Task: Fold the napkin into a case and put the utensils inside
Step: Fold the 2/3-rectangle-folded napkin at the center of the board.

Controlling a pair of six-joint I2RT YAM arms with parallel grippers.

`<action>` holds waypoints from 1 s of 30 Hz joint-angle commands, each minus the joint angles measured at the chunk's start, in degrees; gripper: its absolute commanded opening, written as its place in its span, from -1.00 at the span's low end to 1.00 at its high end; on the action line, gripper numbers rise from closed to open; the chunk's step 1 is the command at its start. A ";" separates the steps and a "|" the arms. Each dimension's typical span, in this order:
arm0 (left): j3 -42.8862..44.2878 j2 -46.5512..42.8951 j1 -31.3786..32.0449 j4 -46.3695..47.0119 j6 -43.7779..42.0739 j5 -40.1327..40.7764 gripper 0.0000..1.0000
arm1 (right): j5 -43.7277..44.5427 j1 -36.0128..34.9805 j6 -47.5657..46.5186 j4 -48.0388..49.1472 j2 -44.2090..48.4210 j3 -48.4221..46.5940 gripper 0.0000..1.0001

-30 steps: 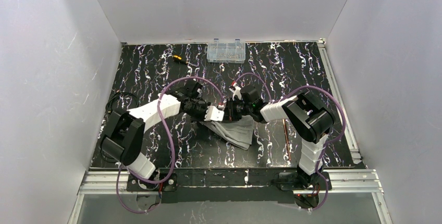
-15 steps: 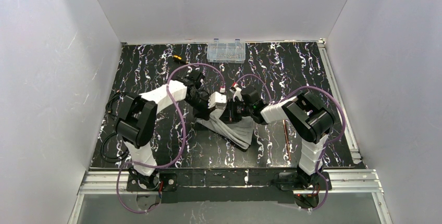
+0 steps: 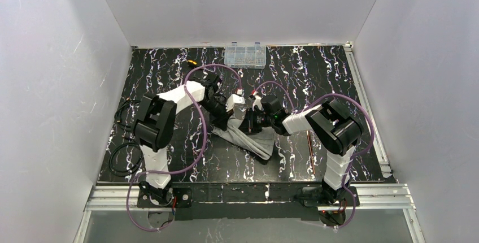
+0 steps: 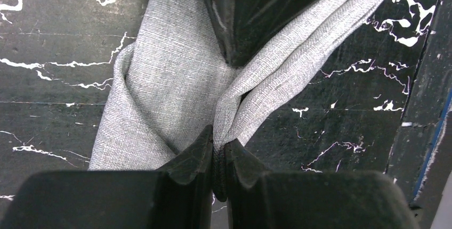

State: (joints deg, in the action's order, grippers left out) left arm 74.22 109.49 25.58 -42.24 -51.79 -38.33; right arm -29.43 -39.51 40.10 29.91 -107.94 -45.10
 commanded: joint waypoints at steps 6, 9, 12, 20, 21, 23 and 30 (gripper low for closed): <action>6.20 4.53 -0.18 -4.23 6.17 3.32 -0.82 | -1.11 -1.32 -2.17 -6.38 0.35 1.20 -0.57; 6.65 5.38 -0.17 -5.44 6.35 3.84 -0.82 | -0.69 -1.18 -1.84 -6.63 1.78 0.81 -0.41; 7.16 6.01 -0.18 -6.71 5.82 4.33 -0.82 | -0.74 -0.28 -0.47 -6.71 3.42 0.18 -0.28; 7.84 6.93 -0.18 -8.02 5.10 4.11 -0.84 | -0.67 2.35 -2.15 -10.58 10.29 -1.68 -0.06; 7.99 7.00 -0.18 -8.05 5.15 3.89 -0.84 | -0.63 2.90 -3.24 -10.95 11.60 -0.95 -0.04; 8.20 7.05 -0.18 -8.79 4.78 2.66 -0.84 | -1.28 4.05 -5.81 -10.84 14.85 1.39 0.01; 9.09 7.40 -0.18 -9.62 4.95 2.56 -0.85 | -7.23 6.20 -18.02 -15.09 25.29 5.29 0.30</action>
State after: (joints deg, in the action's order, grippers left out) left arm 81.58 116.09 25.61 -48.90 -46.33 -35.62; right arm -32.34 -33.65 32.12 19.00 -87.13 -40.45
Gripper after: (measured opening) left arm 0.083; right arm 0.625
